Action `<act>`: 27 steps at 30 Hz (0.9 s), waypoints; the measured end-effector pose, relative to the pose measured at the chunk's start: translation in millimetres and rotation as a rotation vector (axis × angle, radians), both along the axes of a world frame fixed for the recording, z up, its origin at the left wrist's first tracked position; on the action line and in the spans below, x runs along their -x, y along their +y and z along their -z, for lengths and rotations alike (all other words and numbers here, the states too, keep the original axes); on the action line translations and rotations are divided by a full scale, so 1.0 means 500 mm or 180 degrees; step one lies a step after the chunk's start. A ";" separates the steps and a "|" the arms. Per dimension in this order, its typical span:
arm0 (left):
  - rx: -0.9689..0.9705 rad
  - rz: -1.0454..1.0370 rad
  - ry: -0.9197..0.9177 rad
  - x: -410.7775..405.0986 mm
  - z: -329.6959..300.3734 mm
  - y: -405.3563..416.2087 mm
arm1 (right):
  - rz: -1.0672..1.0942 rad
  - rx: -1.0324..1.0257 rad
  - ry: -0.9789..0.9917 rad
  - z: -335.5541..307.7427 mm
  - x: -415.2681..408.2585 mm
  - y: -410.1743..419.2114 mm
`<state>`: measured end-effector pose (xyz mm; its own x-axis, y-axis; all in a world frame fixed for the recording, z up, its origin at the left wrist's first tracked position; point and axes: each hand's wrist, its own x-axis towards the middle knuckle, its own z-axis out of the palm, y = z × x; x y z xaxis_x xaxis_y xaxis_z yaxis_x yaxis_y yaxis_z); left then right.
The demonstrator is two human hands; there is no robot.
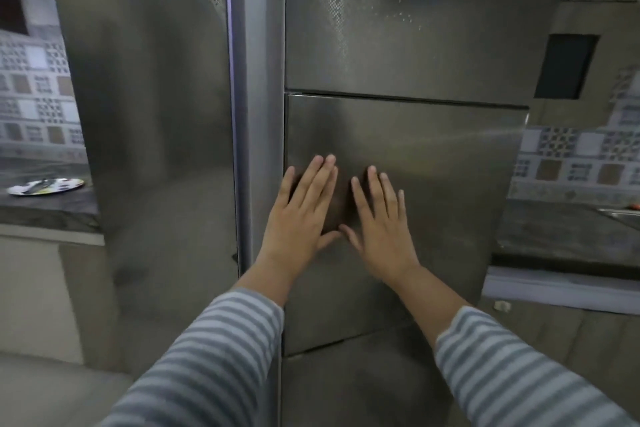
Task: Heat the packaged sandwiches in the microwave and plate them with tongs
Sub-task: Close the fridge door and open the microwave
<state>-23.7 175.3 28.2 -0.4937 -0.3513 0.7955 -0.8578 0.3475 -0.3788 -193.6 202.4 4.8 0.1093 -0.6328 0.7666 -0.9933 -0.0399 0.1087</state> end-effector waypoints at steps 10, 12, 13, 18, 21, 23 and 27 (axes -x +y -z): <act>-0.0176 0.0175 0.0138 -0.015 0.022 -0.191 | 0.0169 0.0277 0.0878 -0.041 0.017 -0.173; -0.0211 0.0270 0.0176 -0.012 0.022 -0.236 | 0.0270 0.0270 0.0956 -0.046 0.020 -0.205; -0.0236 0.0328 0.0207 -0.010 0.023 -0.256 | 0.0302 0.0283 0.0970 -0.048 0.021 -0.220; -0.0437 0.0516 0.0266 0.003 0.022 -0.340 | 0.0450 0.0338 0.0937 -0.049 0.017 -0.285; -0.0464 0.0589 0.0258 0.003 0.022 -0.368 | 0.0502 0.0382 0.0912 -0.045 0.014 -0.305; -0.0482 0.0655 0.0242 0.001 0.024 -0.375 | 0.0513 0.0391 0.0890 -0.042 0.013 -0.310; -0.0681 0.0578 0.0159 -0.003 0.017 -0.365 | 0.0521 0.0319 0.0832 -0.044 0.007 -0.307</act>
<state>-22.1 -7.2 19.4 -0.5259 -0.4233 0.7377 -0.7899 0.5646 -0.2392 -196.9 49.1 26.6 0.2136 -0.5809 0.7854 -0.9236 0.1419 0.3562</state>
